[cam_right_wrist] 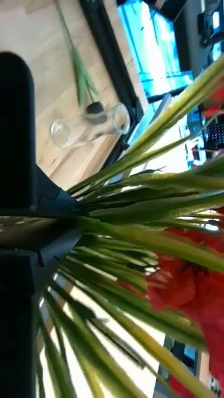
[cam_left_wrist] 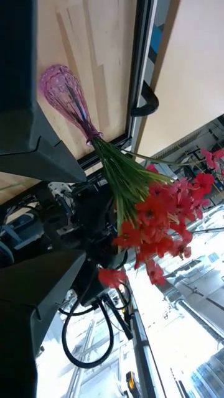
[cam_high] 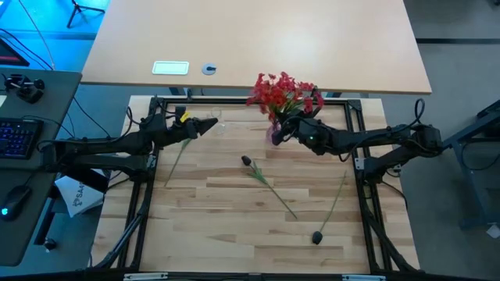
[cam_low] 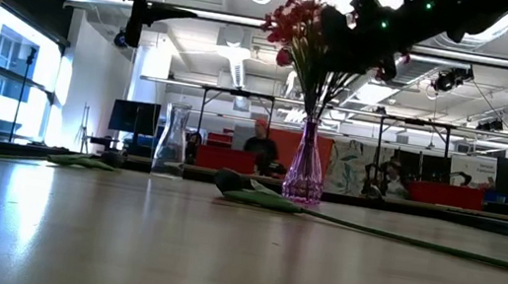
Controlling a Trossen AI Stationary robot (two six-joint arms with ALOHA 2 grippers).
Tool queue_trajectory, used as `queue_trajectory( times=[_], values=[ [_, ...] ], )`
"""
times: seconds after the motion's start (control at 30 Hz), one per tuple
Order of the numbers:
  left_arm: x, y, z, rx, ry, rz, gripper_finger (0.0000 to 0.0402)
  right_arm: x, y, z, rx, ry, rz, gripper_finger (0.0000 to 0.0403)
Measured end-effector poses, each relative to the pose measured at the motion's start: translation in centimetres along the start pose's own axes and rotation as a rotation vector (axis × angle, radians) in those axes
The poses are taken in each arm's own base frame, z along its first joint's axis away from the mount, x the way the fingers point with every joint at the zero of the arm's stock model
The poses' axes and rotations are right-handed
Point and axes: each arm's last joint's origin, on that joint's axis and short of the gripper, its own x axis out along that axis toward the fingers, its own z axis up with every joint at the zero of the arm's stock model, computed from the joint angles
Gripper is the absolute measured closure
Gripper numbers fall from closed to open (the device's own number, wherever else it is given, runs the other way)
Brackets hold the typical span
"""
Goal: Sort flowers into vase by color
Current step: Put the red flowers into the purple vase
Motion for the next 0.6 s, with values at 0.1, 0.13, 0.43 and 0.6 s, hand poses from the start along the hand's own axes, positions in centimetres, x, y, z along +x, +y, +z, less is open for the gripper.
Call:
queue_trajectory(
  times=[0.1, 0.13, 0.43, 0.6],
  values=[
    [0.0, 0.0, 0.0, 0.0, 0.0, 0.0, 0.0225, 0.0, -0.1, -0.2, 0.0, 0.015, -0.02, 0.04],
    [0.0, 0.0, 0.0, 0.0, 0.0, 0.0, 0.0225, 0.0, -0.1, -0.3, -0.003, 0.025, -0.026, 0.0401],
    [0.0, 0.0, 0.0, 0.0, 0.001, 0.0, 0.0225, -0.1, -0.4, -1.1, 0.028, 0.085, -0.085, 0.0402],
    [0.0, 0.0, 0.0, -0.001, 0.001, -0.001, 0.0225, -0.1, -0.4, -1.2, 0.032, 0.092, -0.079, 0.0402]
  ],
)
